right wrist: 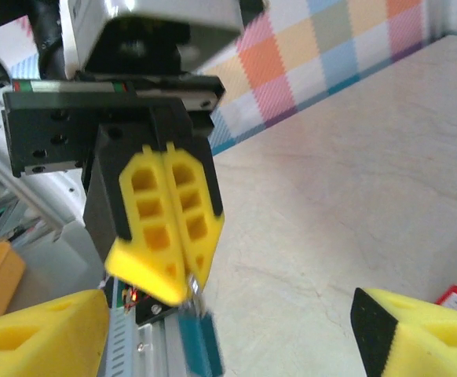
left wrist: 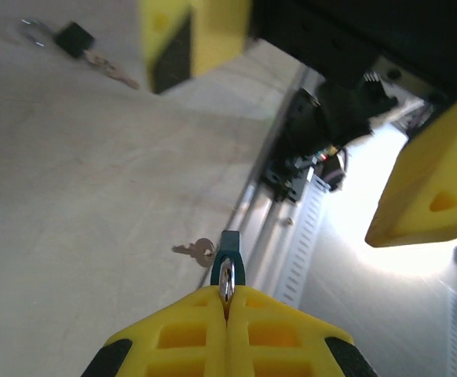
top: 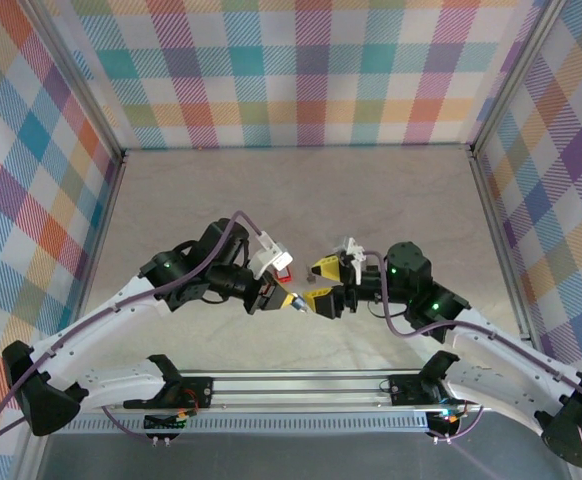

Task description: Lock with the key

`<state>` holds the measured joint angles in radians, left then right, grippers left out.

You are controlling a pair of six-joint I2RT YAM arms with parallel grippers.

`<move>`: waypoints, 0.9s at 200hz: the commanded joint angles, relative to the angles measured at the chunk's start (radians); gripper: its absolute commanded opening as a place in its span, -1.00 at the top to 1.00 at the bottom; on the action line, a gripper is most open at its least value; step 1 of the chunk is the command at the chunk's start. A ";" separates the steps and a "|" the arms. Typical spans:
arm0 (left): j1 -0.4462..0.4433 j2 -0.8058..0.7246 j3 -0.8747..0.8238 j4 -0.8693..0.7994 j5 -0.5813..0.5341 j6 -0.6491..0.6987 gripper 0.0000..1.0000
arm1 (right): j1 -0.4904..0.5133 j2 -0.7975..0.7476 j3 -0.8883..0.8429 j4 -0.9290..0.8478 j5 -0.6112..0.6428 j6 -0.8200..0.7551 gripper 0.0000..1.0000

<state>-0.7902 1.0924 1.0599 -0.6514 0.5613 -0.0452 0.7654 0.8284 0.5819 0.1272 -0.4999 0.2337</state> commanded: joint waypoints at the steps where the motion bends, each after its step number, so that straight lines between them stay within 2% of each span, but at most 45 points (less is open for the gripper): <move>1: 0.036 -0.033 0.014 0.088 -0.037 -0.046 1.00 | -0.009 -0.060 -0.062 0.063 0.072 0.073 -0.60; 29: 0.046 -0.023 0.000 0.140 -0.027 -0.091 1.00 | -0.011 -0.097 -0.165 0.180 0.033 0.155 -0.46; 46: 0.049 -0.017 -0.005 0.170 0.006 -0.111 1.00 | -0.011 -0.077 -0.194 0.237 -0.005 0.176 -0.46; 63: 0.048 -0.014 -0.001 0.174 0.037 -0.117 1.00 | -0.012 -0.044 -0.193 0.257 -0.017 0.173 -0.44; 84: 0.049 -0.014 0.005 0.157 0.054 -0.110 1.00 | -0.011 -0.003 -0.174 0.290 -0.053 0.170 -0.30; 106: 0.048 -0.023 0.002 0.144 0.066 -0.105 1.00 | -0.013 0.023 -0.159 0.305 -0.050 0.163 -0.28; 127: 0.049 -0.028 -0.010 0.150 0.080 -0.106 1.00 | -0.012 0.033 -0.157 0.323 -0.046 0.155 -0.16; 139: 0.049 -0.029 -0.016 0.156 0.088 -0.110 1.00 | -0.012 0.036 -0.156 0.328 -0.051 0.148 0.05; 158: 0.048 -0.025 -0.015 0.157 0.098 -0.109 1.00 | -0.014 0.032 -0.148 0.336 -0.059 0.143 0.21; 180: 0.050 -0.026 -0.012 0.158 0.102 -0.107 1.00 | -0.014 0.039 -0.145 0.351 -0.098 0.149 0.24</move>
<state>-0.7483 1.0863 1.0508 -0.5201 0.6250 -0.1459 0.7574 0.8631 0.4061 0.4206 -0.5438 0.3828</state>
